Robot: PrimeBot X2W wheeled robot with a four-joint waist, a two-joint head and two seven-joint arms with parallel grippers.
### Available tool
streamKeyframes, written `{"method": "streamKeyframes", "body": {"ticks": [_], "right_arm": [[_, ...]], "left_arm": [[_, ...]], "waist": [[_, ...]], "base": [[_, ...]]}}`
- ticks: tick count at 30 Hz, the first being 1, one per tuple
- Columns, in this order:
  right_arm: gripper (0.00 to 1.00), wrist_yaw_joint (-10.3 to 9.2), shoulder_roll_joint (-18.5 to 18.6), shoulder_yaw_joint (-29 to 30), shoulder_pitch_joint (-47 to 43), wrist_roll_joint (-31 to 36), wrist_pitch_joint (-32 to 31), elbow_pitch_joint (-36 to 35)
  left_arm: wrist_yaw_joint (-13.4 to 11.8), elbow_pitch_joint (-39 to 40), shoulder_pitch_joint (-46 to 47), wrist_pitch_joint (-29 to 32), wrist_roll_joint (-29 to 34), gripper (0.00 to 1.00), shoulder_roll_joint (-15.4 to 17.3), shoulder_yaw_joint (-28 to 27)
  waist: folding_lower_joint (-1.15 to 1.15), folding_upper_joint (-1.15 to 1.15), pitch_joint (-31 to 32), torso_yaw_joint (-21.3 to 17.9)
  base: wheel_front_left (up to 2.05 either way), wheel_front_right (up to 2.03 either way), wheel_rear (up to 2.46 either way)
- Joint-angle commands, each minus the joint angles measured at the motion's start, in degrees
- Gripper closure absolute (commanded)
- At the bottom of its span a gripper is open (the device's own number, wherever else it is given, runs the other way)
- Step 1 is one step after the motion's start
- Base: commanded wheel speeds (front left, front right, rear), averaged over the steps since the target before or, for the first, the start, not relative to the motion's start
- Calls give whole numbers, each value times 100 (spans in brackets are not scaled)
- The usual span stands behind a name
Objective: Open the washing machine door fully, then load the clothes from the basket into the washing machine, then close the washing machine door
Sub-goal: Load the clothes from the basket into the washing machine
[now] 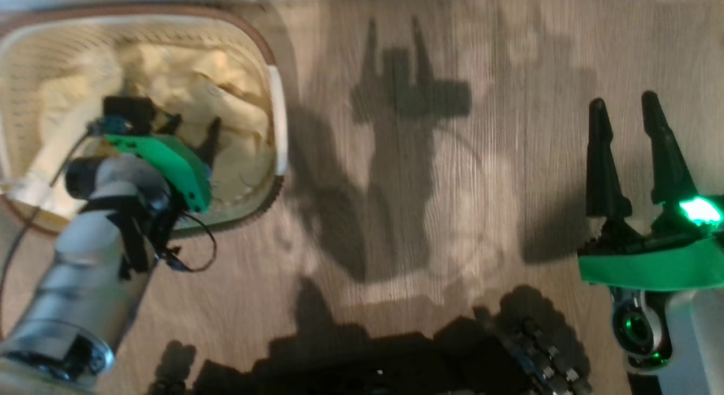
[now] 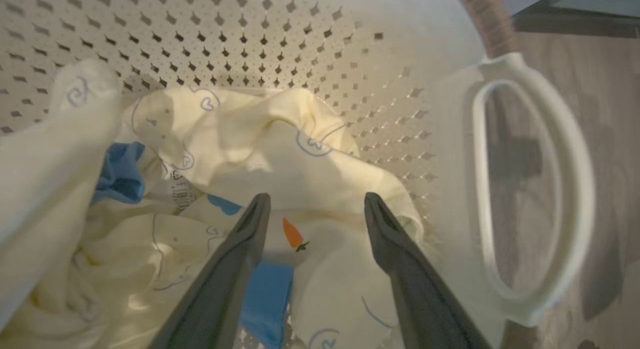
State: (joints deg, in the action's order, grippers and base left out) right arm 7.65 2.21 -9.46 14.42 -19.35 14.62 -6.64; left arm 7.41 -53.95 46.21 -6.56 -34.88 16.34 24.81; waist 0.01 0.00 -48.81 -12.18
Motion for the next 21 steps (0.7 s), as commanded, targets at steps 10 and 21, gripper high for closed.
{"method": "streamKeyframes", "body": {"ticks": [10, 21], "right_arm": [[0, -16, 66, -293, 36, -159, 38, -310], [0, -16, 66, -459, -47, -250, 38, -446]], "left_arm": [[7, -390, 437, -51, -493, 0, 496, 247], [7, -1100, 1036, -121, -566, 0, 752, 406]], "waist": [[-1, 0, -714, -413], [-1, 0, -1100, -750]], "base": [[0, 0, 0], [0, 0, 0]]}}
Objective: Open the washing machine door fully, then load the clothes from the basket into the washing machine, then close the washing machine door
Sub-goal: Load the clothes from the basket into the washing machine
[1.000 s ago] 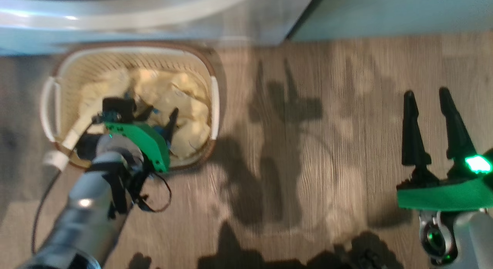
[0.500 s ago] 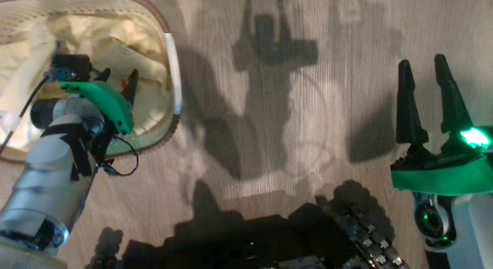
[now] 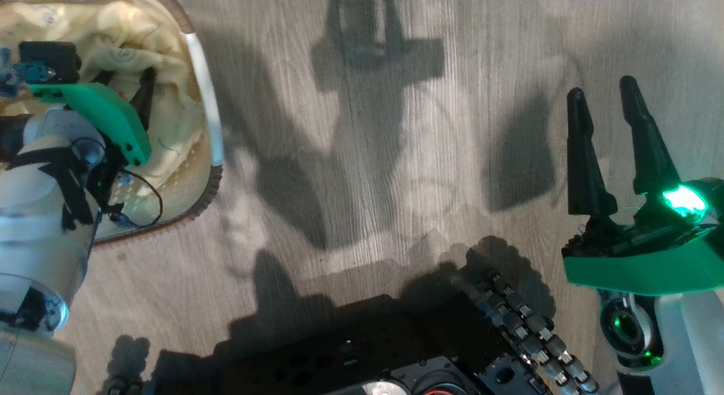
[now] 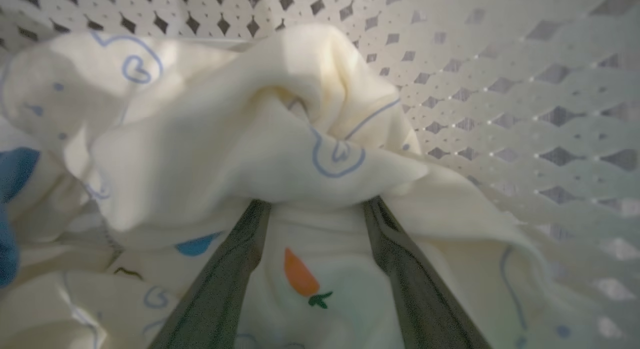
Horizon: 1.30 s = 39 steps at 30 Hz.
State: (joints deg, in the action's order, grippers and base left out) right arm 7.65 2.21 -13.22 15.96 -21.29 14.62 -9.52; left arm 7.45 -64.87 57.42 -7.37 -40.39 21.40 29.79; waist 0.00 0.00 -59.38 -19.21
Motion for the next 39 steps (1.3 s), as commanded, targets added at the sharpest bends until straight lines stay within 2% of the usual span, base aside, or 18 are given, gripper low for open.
{"method": "streamKeyframes", "body": {"ticks": [1, 6, 7, 8, 9, 17, 30, 34, 39], "right_arm": [[0, -16, 66, -61, -231, -55, 38, -163], [0, -16, 66, -6, -346, -38, 38, -208], [0, -16, 66, -11, -359, -34, 38, -217], [0, -16, 66, -16, -368, -31, 38, -224], [0, -16, 66, -18, -374, -29, 38, -233], [0, -16, 66, -18, -320, -22, 38, -216], [0, -16, 66, 201, -310, 142, 38, -109], [0, -16, 66, 335, -313, 233, 38, -65], [0, -16, 66, 490, -348, 371, 38, 20]], "left_arm": [[3, -85, -57, -45, -16, 0, 231, -84], [-24, -421, 80, -28, -24, 0, 108, -46], [-29, -468, 94, -30, -27, 8, 84, -40], [-29, -510, 103, -33, -30, 64, 67, -34], [-29, -543, 112, -42, -29, 100, 54, -25], [-23, -688, 93, -286, 12, 100, -23, 73], [-17, -648, -173, -707, 173, 100, -250, 282], [-62, -451, -292, -755, 191, 100, -300, 218], [-282, 361, -585, -761, 328, 100, -254, -89]], "waist": [[0, 0, -47, -51], [0, 0, -67, -18], [0, 0, -65, -16], [0, 0, -61, -16], [0, 0, -57, -16], [0, 0, 17, 4], [0, 0, 548, 341], [0, 0, 821, 495], [0, 0, 1206, 705]], "base": [[0, 0, 0], [0, 0, 0], [0, 0, 0], [0, 0, 0], [0, 0, 0], [0, 0, 0], [0, 0, 0], [0, 0, 0], [0, 0, 0]]}}
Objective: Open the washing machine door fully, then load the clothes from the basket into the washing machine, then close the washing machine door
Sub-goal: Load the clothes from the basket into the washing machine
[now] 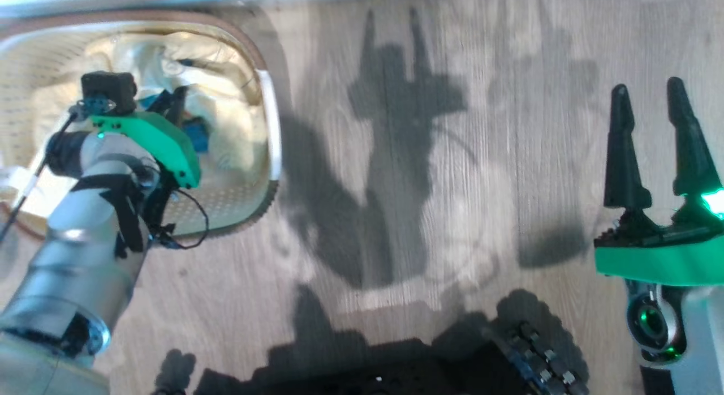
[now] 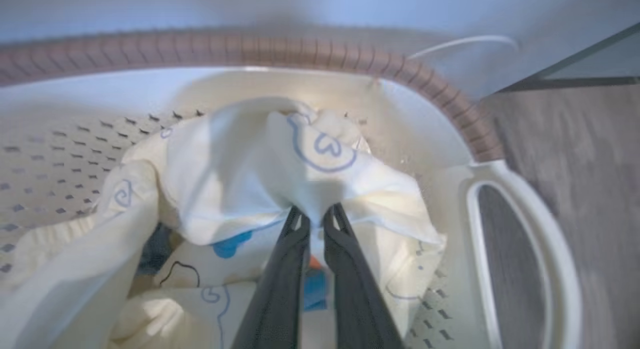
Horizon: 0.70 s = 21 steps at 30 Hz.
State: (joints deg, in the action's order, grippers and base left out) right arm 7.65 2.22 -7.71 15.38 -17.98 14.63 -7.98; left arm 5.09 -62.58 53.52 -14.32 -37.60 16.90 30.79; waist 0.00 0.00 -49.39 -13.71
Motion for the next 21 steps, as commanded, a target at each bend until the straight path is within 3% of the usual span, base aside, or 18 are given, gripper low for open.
{"method": "streamKeyframes", "body": {"ticks": [1, 11, 21], "right_arm": [[0, -16, 65, -24, -298, 68, 37, -119], [0, -16, 65, 253, -432, 312, 37, 16], [0, -16, 65, 431, -783, 526, 37, 188]], "left_arm": [[-87, 317, -288, -66, 90, 100, 204, -270], [-287, 2207, -1441, -67, 692, 100, 178, -1317], [-397, 3829, -2614, -67, 1427, 100, -137, -2203]], "waist": [[0, 0, 285, 197], [0, 0, 1124, 582], [0, 0, 2117, 1008]], "base": [[0, 0, 0], [0, 0, 0], [0, 0, 0]]}}
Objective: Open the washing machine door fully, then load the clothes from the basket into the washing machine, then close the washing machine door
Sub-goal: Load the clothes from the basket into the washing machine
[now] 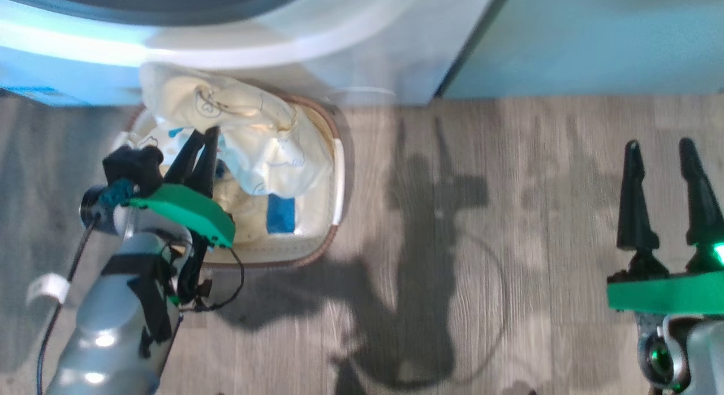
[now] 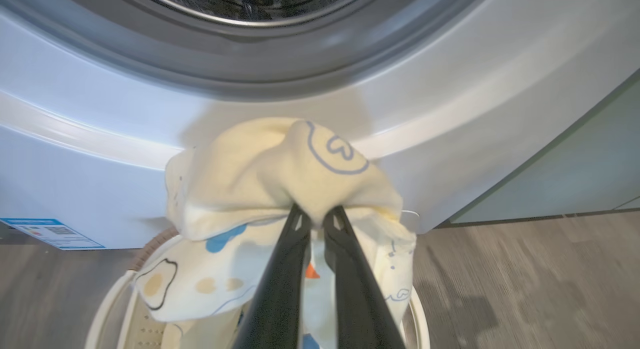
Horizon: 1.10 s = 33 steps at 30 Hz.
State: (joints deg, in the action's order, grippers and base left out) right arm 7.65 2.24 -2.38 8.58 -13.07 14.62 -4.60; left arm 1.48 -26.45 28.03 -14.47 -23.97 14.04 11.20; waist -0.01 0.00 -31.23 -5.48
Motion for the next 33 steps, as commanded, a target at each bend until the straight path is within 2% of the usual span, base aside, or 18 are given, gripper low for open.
{"method": "streamKeyframes", "body": {"ticks": [1, 8, 18, 33], "right_arm": [[0, -16, 64, -99, -138, 50, 38, -130], [0, -16, 64, -102, -413, 120, 38, 16], [0, -16, 64, -118, -841, 169, 38, 178], [0, -16, 64, -281, -1452, 182, 38, 356]], "left_arm": [[-45, 333, -159, -52, 113, 100, 130, -317], [-188, 1162, -943, -52, 399, 100, 39, -730], [-388, 2154, -1992, -52, 610, 100, 39, -1043], [-736, 3220, -3156, 280, 691, 100, 58, -1055]], "waist": [[1, 0, 406, 215], [1, 0, 1170, 320], [1, 0, 1982, 350], [1, 0, 2897, 290]], "base": [[0, 0, 0], [0, 0, 0], [0, 0, 0], [0, 0, 0]]}}
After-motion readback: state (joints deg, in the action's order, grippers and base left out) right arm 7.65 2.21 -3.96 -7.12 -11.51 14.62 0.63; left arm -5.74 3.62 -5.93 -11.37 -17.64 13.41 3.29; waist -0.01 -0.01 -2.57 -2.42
